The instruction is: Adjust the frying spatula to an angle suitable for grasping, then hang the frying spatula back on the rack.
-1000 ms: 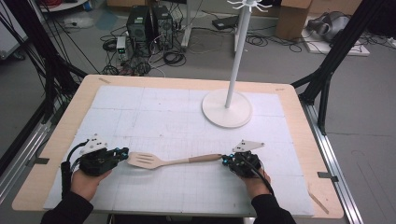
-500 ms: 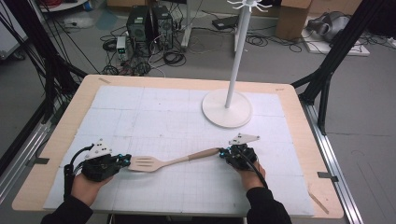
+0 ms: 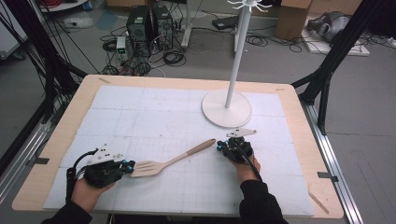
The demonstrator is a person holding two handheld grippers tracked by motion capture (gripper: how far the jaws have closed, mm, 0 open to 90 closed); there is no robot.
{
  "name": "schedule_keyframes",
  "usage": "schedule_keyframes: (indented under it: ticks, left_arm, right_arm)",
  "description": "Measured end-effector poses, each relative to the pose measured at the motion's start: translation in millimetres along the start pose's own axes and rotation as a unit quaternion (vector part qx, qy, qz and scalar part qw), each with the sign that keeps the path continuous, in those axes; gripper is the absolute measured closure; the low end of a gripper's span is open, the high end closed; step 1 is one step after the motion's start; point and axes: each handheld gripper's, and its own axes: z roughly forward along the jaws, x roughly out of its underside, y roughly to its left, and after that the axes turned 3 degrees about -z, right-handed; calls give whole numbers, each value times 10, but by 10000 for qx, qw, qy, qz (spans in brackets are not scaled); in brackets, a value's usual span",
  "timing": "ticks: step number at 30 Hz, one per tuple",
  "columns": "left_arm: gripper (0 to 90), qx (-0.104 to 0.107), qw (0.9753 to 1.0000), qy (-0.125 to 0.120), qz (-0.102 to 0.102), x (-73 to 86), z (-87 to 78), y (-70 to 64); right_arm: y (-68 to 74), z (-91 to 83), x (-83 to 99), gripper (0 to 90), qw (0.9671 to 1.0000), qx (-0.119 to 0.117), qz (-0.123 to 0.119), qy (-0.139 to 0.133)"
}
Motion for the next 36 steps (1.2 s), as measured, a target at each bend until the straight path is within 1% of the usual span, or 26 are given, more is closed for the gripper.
schedule_keyframes:
  ticks: [1,2,3,4,6,7,8,9,10,12,13,14,15,16,17,18,19,20,23,25,27,28,30,32,35,36]
  left_arm:
    - [856,41,10000,-61,-55,-5,-10,6]
    - [831,51,9999,-114,-75,-11,-20,17]
    - [800,57,9996,-221,-150,-18,-33,30]
    - [762,45,9993,-320,-189,-26,-49,48]
    - [611,-13,9979,-530,-383,-46,-83,93]
    - [564,17,9963,-705,-490,-58,-102,122]
    - [529,20,9955,-802,-508,-66,-117,137]
    - [489,-17,9938,-962,-552,-87,-132,155]
    - [439,-37,9926,-1088,-548,-107,-140,171]
    - [359,-81,9897,-1316,-559,-142,-151,188]
    - [316,-119,9874,-1455,-605,-169,-152,194]
    - [277,-109,9866,-1507,-623,-181,-152,195]
    - [252,-169,9854,-1576,-621,-197,-149,192]
    - [220,-203,9849,-1606,-618,-200,-151,184]
    - [207,-183,9847,-1642,-547,-196,-157,178]
    - [207,-154,9848,-1658,-491,-194,-160,175]
    - [207,-132,9850,-1672,-413,-189,-164,168]
    - [210,-134,9851,-1669,-381,-184,-168,162]
    - [212,-102,9855,-1655,-353,-164,-173,151]
    - [215,-106,9856,-1650,-352,-153,-187,151]
    - [218,-119,9856,-1646,-365,-148,-195,154]
    - [220,-129,9856,-1644,-364,-145,-198,156]
    - [221,-147,9856,-1643,-377,-139,-205,160]
    - [223,-166,9855,-1640,-394,-134,-212,160]
    - [227,-126,9853,-1644,-445,-138,-214,167]
    - [227,-124,9852,-1644,-463,-138,-214,169]
  right_arm:
    - [-6,-38,-3,850,10000,13,2,-40]
    - [-21,-123,-6,831,9999,27,11,-149]
    - [-28,-188,-4,813,9998,48,21,-211]
    - [-39,-277,0,776,9995,87,3,-312]
    - [-45,-478,23,653,9985,286,-64,-453]
    - [-45,-581,42,587,9981,352,-38,-509]
    - [-53,-700,75,520,9974,417,-38,-581]
    - [-53,-770,97,467,9972,439,-31,-607]
    - [-53,-886,140,407,9964,518,-80,-668]
    - [-51,-1034,201,303,9954,618,-107,-721]
    - [-48,-1114,238,256,9942,661,-101,-838]
    - [-46,-1214,283,211,9925,721,-93,-982]
    - [-41,-1268,308,181,9916,730,-40,-1063]
    - [-43,-1352,351,167,9897,776,-43,-1206]
    - [-37,-1397,377,164,9890,774,-21,-1262]
    - [-31,-1458,419,157,9876,815,-39,-1342]
    - [-30,-1486,441,156,9868,846,-52,-1380]
    - [-29,-1515,464,156,9862,846,-43,-1424]
    - [-40,-1559,489,155,9846,903,-2,-1498]
    - [-43,-1547,496,156,9838,915,34,-1544]
    - [-44,-1512,508,156,9852,876,55,-1473]
    - [-47,-1496,516,156,9857,868,20,-1445]
    - [-47,-1479,523,156,9863,841,24,-1417]
    - [-51,-1485,531,156,9861,845,66,-1428]
    - [-68,-1502,540,156,9853,852,145,-1476]
    - [-76,-1501,543,156,9855,848,148,-1459]
